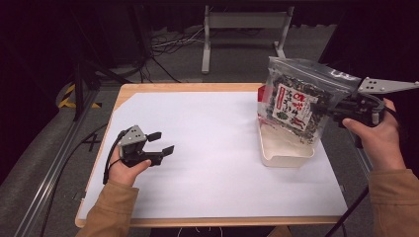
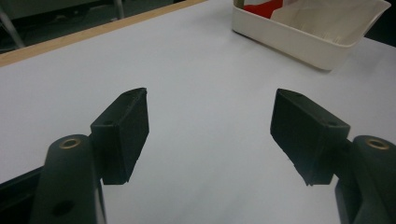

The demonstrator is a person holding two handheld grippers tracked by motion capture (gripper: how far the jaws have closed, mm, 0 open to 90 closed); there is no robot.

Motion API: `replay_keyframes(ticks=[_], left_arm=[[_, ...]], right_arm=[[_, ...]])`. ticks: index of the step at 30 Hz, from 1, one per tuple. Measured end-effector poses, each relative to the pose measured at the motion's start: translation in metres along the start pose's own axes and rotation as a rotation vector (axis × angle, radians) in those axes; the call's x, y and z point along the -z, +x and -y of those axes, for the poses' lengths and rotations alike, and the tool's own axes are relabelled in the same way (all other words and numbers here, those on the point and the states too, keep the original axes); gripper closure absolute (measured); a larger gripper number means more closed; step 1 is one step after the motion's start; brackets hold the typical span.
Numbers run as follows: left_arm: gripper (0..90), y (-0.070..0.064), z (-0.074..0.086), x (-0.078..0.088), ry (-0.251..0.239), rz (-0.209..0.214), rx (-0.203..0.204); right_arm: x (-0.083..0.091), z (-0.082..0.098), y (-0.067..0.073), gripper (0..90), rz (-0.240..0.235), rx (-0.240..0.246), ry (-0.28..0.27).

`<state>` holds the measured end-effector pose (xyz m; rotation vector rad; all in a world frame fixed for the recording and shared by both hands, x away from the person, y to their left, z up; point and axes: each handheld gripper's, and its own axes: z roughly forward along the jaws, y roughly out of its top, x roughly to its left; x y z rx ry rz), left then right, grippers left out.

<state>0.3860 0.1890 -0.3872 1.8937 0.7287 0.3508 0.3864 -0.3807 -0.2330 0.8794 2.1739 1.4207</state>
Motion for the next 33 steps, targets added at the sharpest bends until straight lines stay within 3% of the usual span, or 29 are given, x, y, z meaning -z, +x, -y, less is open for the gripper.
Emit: replay_keyframes(ticks=[7,16,29,33], left_arm=[[28.5,0.0,0.0,-0.003,0.008,0.005,-0.004],[28.3,0.0,0.0,-0.003,0.011,0.006,-0.006],[27.9,0.002,0.001,-0.002,0.007,0.006,0.0],[27.8,0.001,0.001,-0.002,0.008,0.01,0.008]], right_arm=[[-0.006,0.01,-0.006,73.6,0.016,-0.034,0.015],[-0.014,0.018,0.0,73.8,0.063,0.002,0.068],[-0.033,0.036,0.003,73.9,0.048,0.012,0.12],[-0.037,0.044,0.001,73.9,0.053,0.0,0.112]])
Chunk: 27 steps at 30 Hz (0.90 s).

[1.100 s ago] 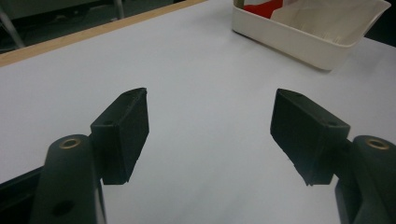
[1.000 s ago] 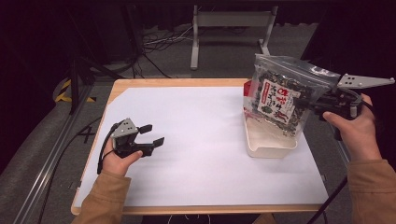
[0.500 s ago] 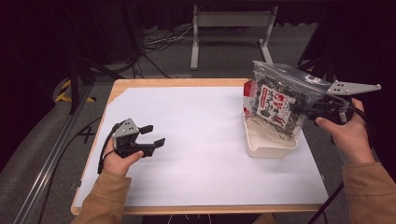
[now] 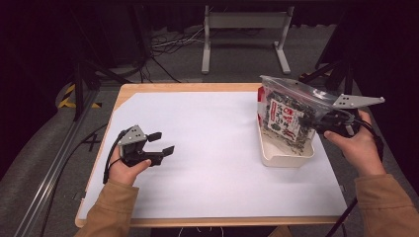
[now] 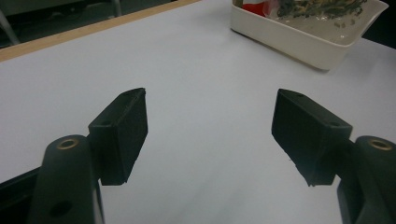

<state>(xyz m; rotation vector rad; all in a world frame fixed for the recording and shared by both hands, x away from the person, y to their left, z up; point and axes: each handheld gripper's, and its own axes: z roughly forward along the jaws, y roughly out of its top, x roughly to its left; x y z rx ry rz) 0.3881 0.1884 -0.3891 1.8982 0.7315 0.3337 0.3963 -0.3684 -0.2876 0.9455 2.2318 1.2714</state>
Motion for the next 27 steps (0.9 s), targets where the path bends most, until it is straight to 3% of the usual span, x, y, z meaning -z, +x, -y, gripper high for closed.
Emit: replay_keyframes(ticks=[8,16,27], left_arm=[[27.5,0.0,0.0,-0.001,0.006,0.005,-0.005],[27.1,-0.001,0.0,-0.001,0.011,0.002,-0.001],[27.1,0.0,0.0,-0.001,0.009,0.002,0.003]], right_arm=[[-0.009,0.02,-0.006,74.0,-0.013,-0.06,-0.009],[-0.014,0.036,-0.011,74.1,-0.02,-0.066,-0.028],[-0.009,0.04,-0.012,69.6,-0.004,-0.098,-0.067]])
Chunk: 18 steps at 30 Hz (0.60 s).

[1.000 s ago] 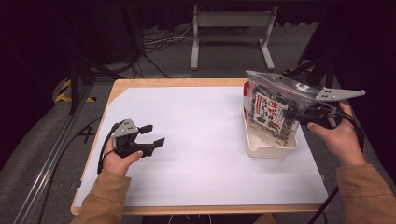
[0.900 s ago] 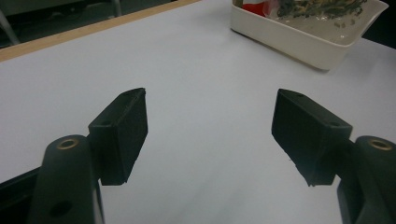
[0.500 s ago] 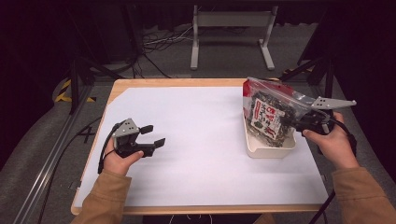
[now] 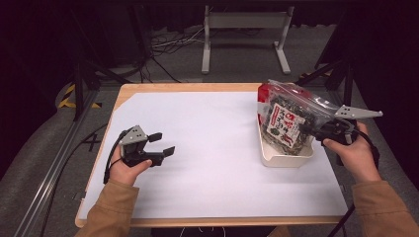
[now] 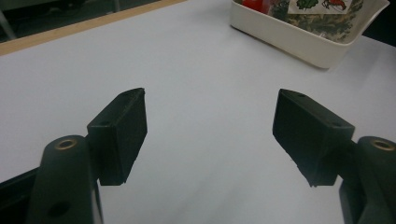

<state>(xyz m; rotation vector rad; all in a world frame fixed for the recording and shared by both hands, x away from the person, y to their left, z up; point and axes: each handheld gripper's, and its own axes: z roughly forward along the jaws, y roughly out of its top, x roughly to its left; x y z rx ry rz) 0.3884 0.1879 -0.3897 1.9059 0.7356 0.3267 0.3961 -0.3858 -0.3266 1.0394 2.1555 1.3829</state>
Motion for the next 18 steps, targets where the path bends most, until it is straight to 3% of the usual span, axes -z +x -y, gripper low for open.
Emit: replay_keyframes(ticks=[3,6,11,18], left_arm=[[27.0,0.0,0.0,0.002,0.0,0.001,-0.003],[27.0,-0.001,0.002,0.004,-0.004,-0.001,0.002],[26.9,-0.001,0.002,0.007,-0.009,0.0,-0.004],[25.4,-0.005,0.01,0.016,-0.005,-0.002,-0.009]], right_arm=[[0.005,-0.001,-0.002,53.2,0.022,-0.022,-0.043],[0.012,0.001,-0.001,42.0,0.057,-0.014,-0.077],[0.025,0.006,0.003,34.0,0.069,-0.019,-0.112],[0.041,0.023,0.02,27.3,0.082,0.026,-0.12]])
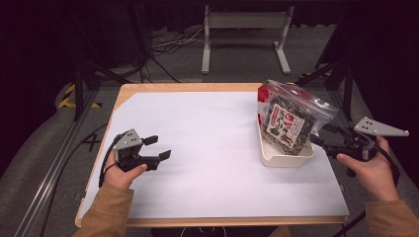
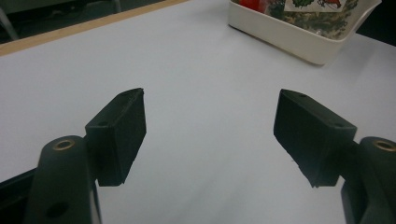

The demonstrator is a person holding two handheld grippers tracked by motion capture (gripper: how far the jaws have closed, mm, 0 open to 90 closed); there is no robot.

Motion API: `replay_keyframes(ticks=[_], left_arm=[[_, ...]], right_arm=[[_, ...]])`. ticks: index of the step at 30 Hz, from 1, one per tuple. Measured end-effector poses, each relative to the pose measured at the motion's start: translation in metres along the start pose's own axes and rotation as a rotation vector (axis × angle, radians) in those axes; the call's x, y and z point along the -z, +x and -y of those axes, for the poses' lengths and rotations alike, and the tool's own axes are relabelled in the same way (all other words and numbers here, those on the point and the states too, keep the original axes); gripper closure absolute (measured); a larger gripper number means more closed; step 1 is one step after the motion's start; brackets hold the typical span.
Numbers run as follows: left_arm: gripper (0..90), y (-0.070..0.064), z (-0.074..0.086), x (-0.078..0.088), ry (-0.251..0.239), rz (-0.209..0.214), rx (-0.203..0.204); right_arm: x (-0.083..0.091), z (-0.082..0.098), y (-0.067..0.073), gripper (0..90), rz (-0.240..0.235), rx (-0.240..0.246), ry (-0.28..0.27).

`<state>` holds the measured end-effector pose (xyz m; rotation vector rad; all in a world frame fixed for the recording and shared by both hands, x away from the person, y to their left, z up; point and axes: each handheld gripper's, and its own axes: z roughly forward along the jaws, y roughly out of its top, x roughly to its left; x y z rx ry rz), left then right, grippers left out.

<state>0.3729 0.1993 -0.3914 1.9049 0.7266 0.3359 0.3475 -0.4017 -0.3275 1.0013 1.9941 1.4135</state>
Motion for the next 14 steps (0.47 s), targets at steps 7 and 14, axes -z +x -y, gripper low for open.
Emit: replay_keyframes(ticks=[7,14], left_arm=[[23.8,0.0,0.021,0.013,0.006,-0.014,-0.021],[23.5,0.003,0.032,0.023,-0.02,-0.017,0.0]], right_arm=[[0.004,0.042,0.019,26.2,0.015,0.002,0.013],[0.005,0.066,0.024,26.4,0.031,-0.043,-0.023]])
